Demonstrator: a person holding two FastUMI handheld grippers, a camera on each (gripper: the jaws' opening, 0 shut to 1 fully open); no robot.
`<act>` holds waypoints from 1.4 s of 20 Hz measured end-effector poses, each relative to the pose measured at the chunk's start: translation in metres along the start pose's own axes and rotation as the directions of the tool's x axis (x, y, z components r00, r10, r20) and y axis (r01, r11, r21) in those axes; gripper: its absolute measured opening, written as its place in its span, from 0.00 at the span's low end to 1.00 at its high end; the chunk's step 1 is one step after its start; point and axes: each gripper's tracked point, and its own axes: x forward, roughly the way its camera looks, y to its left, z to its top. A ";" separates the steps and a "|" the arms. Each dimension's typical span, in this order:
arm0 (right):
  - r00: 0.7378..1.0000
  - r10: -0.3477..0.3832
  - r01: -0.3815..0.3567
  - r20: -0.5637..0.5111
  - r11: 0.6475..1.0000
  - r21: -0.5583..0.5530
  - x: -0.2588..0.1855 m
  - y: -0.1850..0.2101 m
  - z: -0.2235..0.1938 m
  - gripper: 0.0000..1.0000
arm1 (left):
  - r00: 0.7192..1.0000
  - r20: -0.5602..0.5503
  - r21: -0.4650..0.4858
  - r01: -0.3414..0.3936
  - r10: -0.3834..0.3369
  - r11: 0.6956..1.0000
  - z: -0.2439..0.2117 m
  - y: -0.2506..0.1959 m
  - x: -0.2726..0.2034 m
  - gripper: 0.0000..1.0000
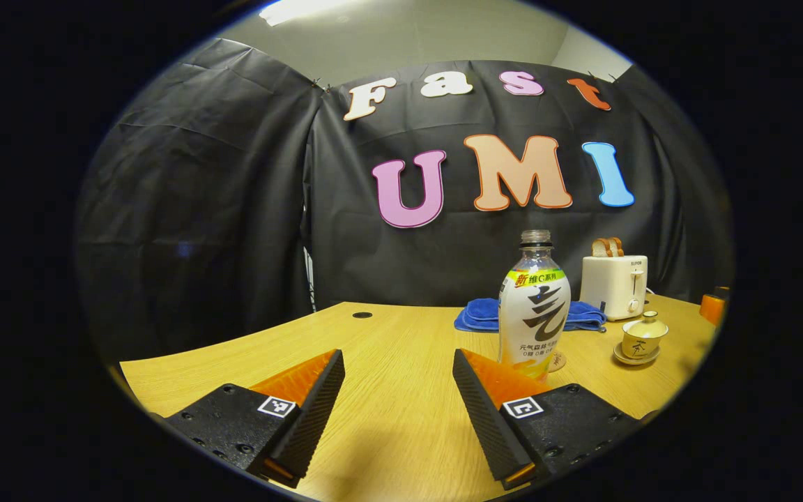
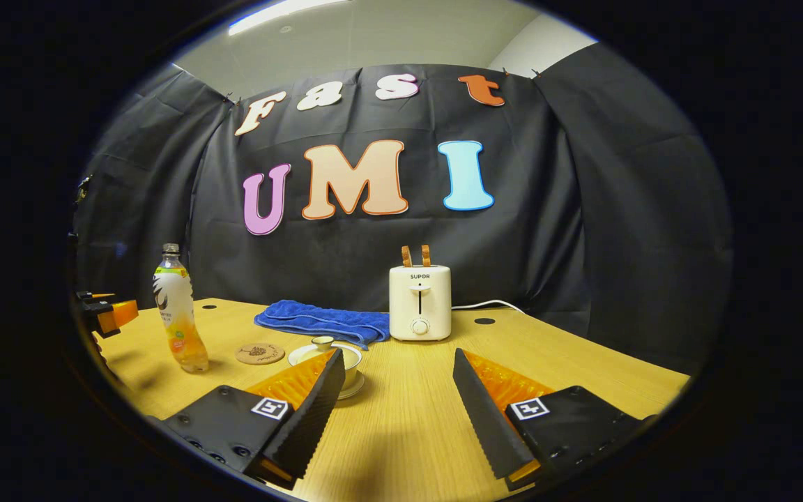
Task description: Open the teacup lid with one hand, grasp the water bottle and pour water into the teacup with the other hand; after pouring, place the water bottle on the coaster and then close the teacup lid.
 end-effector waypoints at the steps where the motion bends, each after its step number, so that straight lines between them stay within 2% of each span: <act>1: 1.000 0.000 0.000 0.000 1.000 0.000 0.000 0.000 0.000 0.96 | 1.000 0.001 -0.001 0.000 0.000 1.000 0.000 0.000 0.000 0.91; 17: 1.000 0.012 -0.012 0.002 1.000 0.001 0.000 0.002 0.001 0.98 | 1.000 0.000 0.000 -0.004 0.004 1.000 0.000 0.001 -0.001 0.91; 22: 1.000 -0.005 0.005 0.000 1.000 0.000 0.001 0.001 0.000 0.96 | 1.000 0.000 0.001 -0.006 0.006 1.000 0.000 0.001 0.000 0.92; 28: 0.999 0.042 -0.042 -0.008 0.999 0.002 0.011 0.012 -0.002 0.96 | 1.000 0.000 0.000 -0.006 0.006 1.000 0.000 0.000 0.000 0.92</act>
